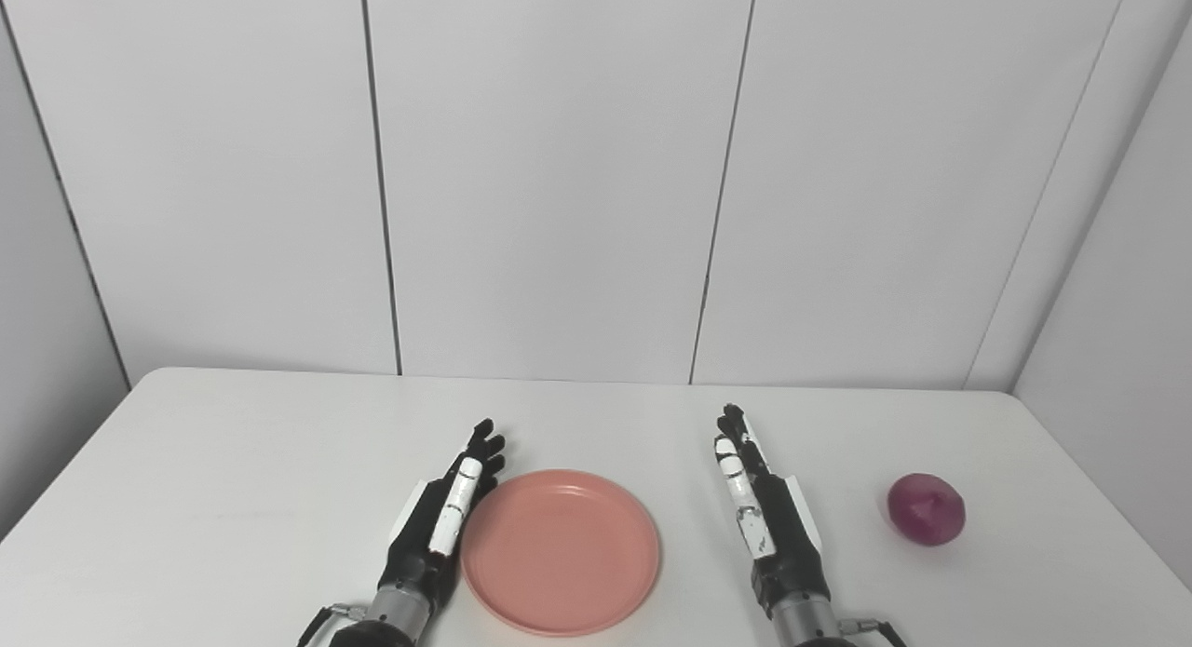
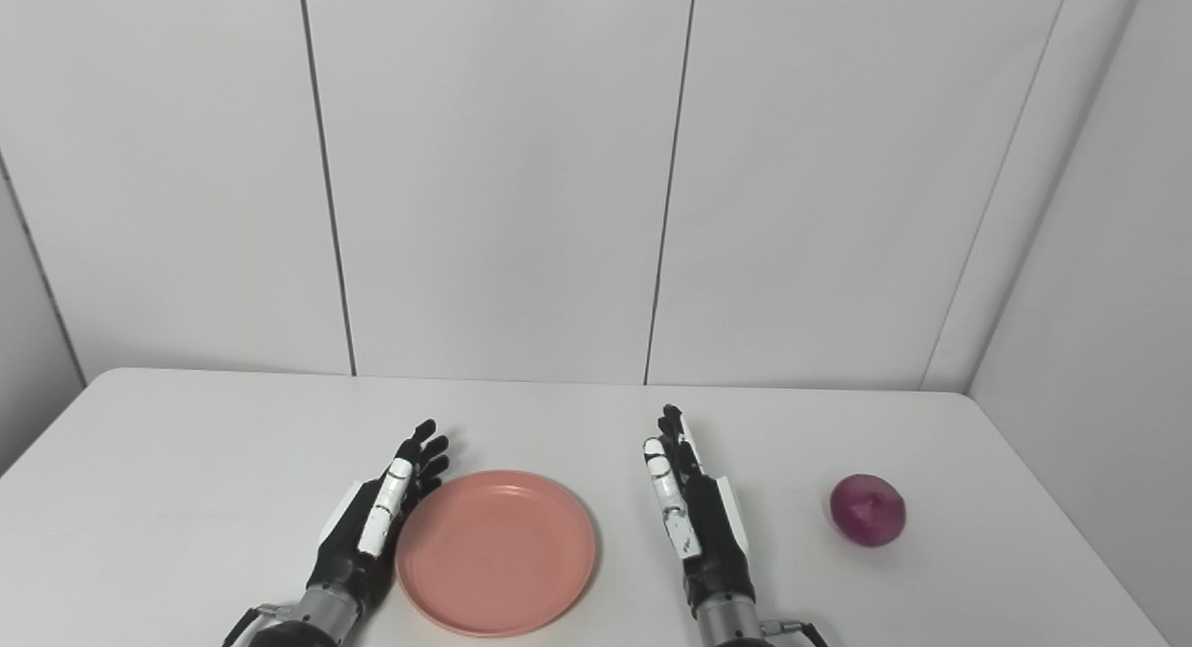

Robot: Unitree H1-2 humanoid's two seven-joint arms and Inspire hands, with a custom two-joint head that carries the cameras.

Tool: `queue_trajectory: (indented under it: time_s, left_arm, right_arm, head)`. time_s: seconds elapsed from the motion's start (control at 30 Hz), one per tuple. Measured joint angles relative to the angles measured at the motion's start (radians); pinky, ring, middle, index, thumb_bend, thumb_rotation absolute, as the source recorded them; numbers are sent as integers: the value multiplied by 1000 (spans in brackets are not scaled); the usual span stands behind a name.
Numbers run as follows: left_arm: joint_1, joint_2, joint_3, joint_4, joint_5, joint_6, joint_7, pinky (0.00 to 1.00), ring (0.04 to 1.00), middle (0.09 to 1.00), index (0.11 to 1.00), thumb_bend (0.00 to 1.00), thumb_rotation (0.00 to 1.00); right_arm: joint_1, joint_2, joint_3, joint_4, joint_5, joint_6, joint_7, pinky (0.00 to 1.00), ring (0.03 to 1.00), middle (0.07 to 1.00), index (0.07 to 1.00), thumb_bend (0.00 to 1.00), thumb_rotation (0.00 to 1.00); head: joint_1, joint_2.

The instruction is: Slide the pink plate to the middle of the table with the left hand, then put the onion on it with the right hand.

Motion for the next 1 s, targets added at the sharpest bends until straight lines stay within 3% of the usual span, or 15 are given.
queue_trajectory:
  time_s: [0.37,0.4,0.83,1.0]
  left_arm:
    - [0,-2,0,-1,-1,3,-8,992,971,974,979,676,1000]
    - [0,-2,0,-1,-1,3,-8,990,970,974,979,676,1000]
    - [0,0,3,-8,-1,13,-10,983,974,970,973,677,1000]
    - [0,2,2,-12,0,18,-11,973,971,969,974,670,1000]
  right_arm:
    - [-3,1,8,3,-16,0,-4,1000,974,986,990,612,980]
    - [-3,1,7,3,-15,0,-4,1000,972,985,988,611,977]
    - [-12,0,3,-34,-15,11,-6,1000,963,971,984,614,999]
    - [-30,-11,-7,-59,-40,27,-13,1000,951,962,977,616,984]
  head:
    - [-15,11]
    - [-15,30]
    - [-17,86]
    - [-18,89]
